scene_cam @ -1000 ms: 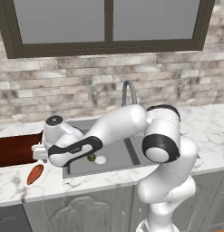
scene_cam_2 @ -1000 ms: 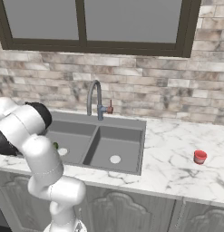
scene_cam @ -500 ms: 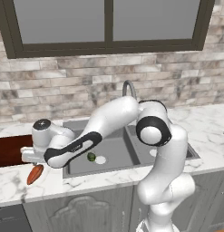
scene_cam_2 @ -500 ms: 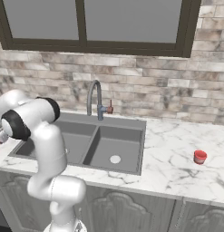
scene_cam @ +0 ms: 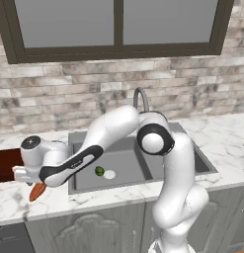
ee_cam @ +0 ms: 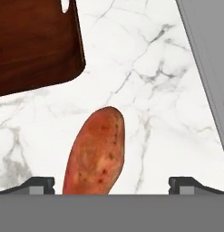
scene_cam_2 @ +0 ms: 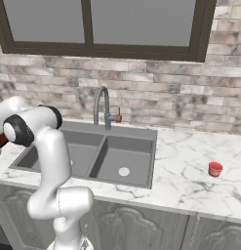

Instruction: Pick up all produce items and place them in the sink. Turn on the sink faucet to wash them. Then turn the sink off and put them in the tray.

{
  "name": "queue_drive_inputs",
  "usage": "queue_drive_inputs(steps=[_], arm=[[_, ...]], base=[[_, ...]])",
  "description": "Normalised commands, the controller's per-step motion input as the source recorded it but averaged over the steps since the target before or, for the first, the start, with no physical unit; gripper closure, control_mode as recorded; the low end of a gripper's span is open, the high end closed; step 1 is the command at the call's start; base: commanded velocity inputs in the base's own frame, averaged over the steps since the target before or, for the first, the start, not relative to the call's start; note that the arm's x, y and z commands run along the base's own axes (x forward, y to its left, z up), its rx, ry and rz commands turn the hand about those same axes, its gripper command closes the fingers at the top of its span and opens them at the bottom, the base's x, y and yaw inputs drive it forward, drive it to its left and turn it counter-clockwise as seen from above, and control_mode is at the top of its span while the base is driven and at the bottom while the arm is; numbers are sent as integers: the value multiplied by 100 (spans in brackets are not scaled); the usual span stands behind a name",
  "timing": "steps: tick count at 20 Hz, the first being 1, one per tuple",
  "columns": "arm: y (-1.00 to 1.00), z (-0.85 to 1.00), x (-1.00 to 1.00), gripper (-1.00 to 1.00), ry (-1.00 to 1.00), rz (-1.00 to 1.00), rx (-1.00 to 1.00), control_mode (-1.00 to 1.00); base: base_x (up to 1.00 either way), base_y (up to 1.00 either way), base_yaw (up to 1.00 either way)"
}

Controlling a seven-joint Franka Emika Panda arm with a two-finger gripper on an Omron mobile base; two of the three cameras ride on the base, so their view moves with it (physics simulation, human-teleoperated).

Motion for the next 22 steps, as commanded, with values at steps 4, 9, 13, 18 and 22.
queue_drive_inputs(steps=[4, 9, 13, 18, 22], arm=[[0, -23, 0, -100, 0, 0, -1, -100], [0, -19, 0, -100, 0, 0, 0, -100], [0, -9, 4, -100, 0, 0, 0, -100], [0, -19, 0, -100, 0, 0, 0, -100], [0, -18, 0, -100, 0, 0, 0, -100]], base=[[0, 0, 0], [0, 0, 0], [0, 0, 0], [0, 0, 0], [0, 0, 0]])
